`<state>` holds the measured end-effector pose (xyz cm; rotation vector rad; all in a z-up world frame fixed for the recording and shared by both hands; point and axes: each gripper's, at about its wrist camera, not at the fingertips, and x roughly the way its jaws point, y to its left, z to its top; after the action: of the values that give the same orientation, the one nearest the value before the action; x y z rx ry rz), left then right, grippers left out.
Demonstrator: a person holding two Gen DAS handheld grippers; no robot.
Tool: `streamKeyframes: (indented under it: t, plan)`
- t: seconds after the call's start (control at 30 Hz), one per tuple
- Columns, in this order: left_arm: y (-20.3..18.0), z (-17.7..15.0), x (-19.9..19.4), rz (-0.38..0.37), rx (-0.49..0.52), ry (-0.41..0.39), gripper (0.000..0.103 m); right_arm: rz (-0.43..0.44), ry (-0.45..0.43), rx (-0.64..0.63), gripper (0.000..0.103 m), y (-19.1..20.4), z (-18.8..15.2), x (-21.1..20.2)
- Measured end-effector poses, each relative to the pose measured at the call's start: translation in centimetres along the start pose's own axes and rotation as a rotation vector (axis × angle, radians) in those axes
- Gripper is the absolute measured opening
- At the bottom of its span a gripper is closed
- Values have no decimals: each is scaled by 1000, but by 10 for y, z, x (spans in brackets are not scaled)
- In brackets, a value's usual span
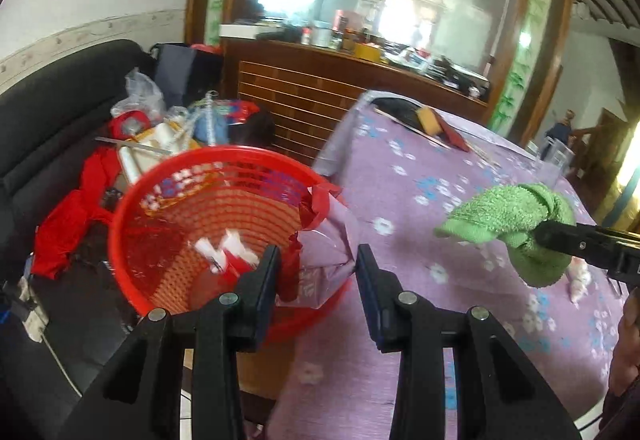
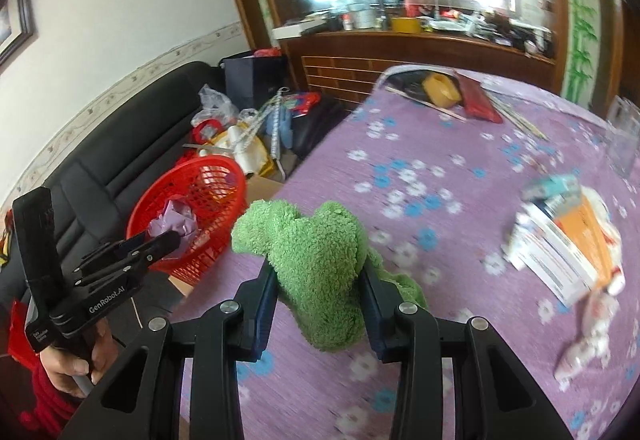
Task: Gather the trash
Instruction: 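Drop the red wrapper and green towel into the red basket with both grippers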
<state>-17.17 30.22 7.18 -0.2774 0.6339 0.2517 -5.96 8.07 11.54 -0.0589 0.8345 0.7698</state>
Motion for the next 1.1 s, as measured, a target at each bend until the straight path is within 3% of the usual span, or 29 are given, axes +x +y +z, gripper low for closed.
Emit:
streamKeyframes:
  t: [0.23, 0.37, 0.4, 0.43, 0.57, 0.73, 0.87, 1.1]
  plan:
    - [32, 9, -11, 100, -14, -49, 37, 73, 30, -56, 42, 54, 36, 39]
    - [45, 15, -12, 137, -16, -61, 42, 117, 51, -44, 45, 79, 57, 63]
    - [48, 16, -11, 148, -17, -61, 50, 126, 53, -36, 45, 85, 62, 69]
    - [51, 17, -11, 159, -23, -59, 64, 130, 52, -29, 47, 89, 65, 74]
    - [59, 19, -13, 172, -47, -72, 71, 164, 20, -18, 54, 103, 81, 82]
    - [55, 15, -19, 171, -51, -84, 77, 151, -33, -30, 65, 99, 77, 61]
    - [33, 10, -21, 181, -23, -100, 82, 137, -36, -11, 65, 77, 60, 42]
    - [-24, -6, -23, 193, 81, -112, 85, 21, -46, 22, 68, 30, 18, 6]
